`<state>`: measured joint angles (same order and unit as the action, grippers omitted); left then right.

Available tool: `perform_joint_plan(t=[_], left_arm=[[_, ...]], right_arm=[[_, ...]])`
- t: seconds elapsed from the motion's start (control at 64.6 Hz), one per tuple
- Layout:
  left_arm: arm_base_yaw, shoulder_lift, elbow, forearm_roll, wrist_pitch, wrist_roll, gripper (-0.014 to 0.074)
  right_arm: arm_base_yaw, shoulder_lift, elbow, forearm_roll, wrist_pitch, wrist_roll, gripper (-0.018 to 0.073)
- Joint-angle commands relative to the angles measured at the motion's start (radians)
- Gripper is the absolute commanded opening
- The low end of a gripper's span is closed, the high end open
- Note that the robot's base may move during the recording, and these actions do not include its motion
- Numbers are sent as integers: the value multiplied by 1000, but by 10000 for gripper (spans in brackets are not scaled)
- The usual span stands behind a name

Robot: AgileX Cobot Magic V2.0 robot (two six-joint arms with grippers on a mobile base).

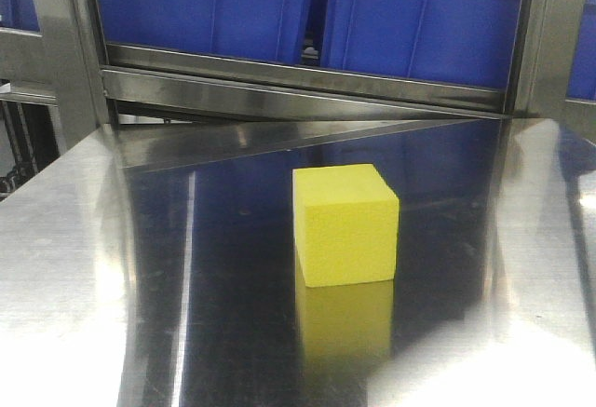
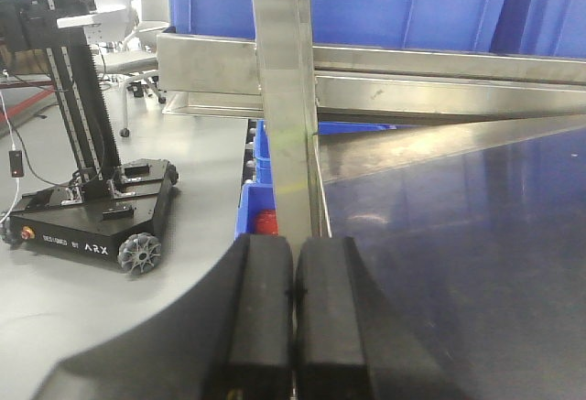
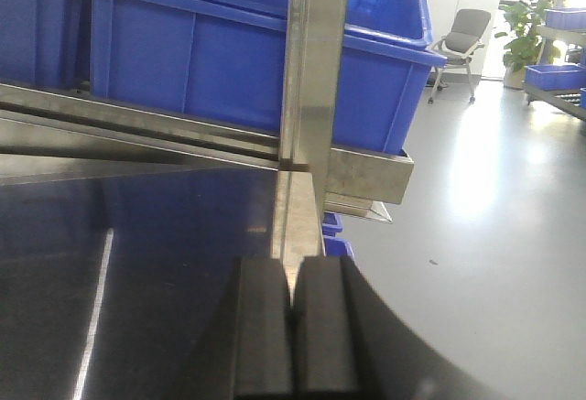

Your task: Place yellow foam block on left shelf second layer

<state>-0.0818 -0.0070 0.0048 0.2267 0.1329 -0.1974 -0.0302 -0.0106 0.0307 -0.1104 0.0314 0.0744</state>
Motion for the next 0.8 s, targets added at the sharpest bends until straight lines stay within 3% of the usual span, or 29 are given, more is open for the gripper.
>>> perform_joint_plan(t=[0.0,0.139,0.263,0.65,0.696,0.789], left_arm=[[-3,-13,26,-3,-86,-4,136],[-3,-13,26,-3,-86,-4,136],[-3,-13,26,-3,-86,-4,136],[-3,-13,26,-3,-86,-4,136],[-3,-13,26,-3,-86,-4,136],[-3,-13,26,-3,-86,-4,136]], right_arm=[[-1,-18,-22,-3,-87,-5,56],[-1,-18,-41,-2,-91,-4,56],[-1,-17,-157,-2,-31,-4,56],[5,251,-586,28,337,-4,59],[23,287,-621,37,373,-4,73],[71,356,-683,56,441,-4,189]])
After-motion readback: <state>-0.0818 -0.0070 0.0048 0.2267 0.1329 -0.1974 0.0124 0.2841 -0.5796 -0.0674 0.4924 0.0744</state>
